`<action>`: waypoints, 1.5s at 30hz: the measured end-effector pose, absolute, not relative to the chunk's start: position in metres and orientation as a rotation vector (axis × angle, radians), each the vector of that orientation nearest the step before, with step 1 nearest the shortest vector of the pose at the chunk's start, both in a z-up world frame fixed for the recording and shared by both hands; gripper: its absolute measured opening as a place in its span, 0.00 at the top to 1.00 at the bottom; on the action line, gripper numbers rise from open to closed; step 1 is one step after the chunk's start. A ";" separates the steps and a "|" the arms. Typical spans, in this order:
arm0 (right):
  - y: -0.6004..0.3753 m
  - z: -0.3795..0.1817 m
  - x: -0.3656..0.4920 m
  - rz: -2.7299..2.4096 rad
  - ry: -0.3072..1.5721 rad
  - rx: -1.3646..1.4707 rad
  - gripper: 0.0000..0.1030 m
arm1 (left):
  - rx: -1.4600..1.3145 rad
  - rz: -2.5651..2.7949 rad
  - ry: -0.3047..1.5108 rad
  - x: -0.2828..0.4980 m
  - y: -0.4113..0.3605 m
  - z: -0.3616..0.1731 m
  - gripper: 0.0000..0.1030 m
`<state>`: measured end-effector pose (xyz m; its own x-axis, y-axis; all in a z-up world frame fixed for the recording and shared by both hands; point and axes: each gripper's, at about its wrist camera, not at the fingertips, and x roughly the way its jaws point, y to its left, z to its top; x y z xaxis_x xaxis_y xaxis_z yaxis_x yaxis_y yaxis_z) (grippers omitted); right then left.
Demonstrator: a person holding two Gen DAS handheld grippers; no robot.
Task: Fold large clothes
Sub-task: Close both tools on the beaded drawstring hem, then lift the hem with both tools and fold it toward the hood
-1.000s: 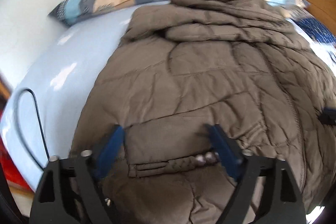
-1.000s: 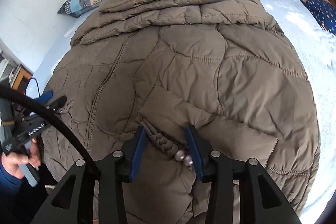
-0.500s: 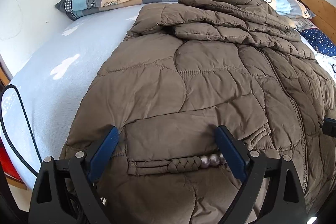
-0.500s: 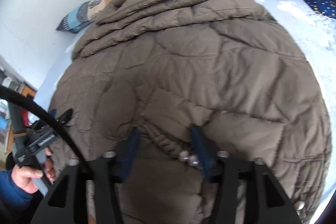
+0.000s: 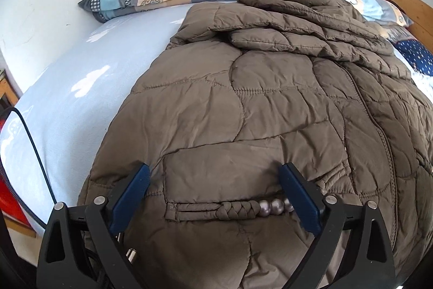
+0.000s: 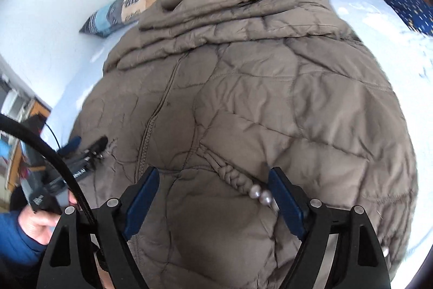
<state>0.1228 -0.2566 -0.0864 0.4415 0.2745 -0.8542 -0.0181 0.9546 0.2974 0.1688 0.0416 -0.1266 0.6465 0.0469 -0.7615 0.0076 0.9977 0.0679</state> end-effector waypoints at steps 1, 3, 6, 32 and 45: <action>-0.262 -0.082 0.118 0.172 1.088 0.279 0.16 | 0.056 0.033 0.852 0.166 0.042 -0.127 0.05; -0.271 -0.074 0.106 0.147 1.060 0.306 0.16 | 0.058 0.043 0.826 0.162 0.042 -0.129 0.05; -0.290 -0.064 0.083 0.098 1.020 0.323 0.16 | 0.046 0.033 0.827 0.163 0.045 -0.128 0.04; -0.398 -0.080 0.012 -0.180 1.070 0.712 0.16 | -0.205 -0.128 0.955 0.154 0.169 -0.037 0.03; -0.376 -0.095 0.017 -0.118 1.167 0.730 0.16 | -0.368 -0.233 1.358 0.123 0.207 -0.096 0.18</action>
